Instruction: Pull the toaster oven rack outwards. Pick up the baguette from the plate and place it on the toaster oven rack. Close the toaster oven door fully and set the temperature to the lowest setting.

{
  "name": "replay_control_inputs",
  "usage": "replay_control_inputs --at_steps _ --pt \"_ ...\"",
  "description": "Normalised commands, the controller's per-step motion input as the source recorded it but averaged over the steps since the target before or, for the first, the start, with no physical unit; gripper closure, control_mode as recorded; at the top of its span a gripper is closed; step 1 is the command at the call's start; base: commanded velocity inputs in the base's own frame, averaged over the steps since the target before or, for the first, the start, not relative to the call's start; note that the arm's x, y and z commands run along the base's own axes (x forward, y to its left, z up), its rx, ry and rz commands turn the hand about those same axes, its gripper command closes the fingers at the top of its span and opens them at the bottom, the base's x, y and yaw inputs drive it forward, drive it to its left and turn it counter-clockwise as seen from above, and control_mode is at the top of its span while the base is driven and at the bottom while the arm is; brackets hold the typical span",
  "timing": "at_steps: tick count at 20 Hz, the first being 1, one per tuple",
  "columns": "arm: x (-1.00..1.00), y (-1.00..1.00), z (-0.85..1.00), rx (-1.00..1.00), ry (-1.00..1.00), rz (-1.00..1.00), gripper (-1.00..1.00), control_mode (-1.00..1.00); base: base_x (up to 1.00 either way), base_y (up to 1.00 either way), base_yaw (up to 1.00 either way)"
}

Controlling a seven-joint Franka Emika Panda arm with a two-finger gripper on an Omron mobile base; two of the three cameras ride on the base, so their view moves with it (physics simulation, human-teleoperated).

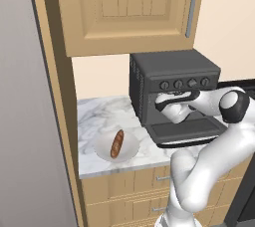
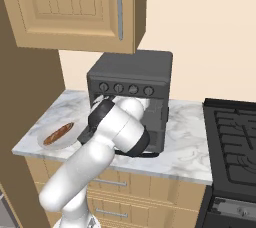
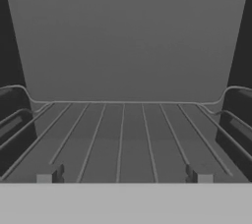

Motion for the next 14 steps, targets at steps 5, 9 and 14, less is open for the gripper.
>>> replay_control_inputs --at_steps 5,9,14 --pt "0.0 0.0 -0.35 0.0 0.17 -0.07 -1.0 -1.0 0.0 0.0 0.0" --pt "-0.08 -0.04 -0.57 0.0 0.41 -0.11 -1.0 -1.0 0.0 0.0 0.0" --pt "-0.22 -0.02 -0.81 0.0 0.65 -0.13 -1.0 -1.0 0.0 0.0 0.0"
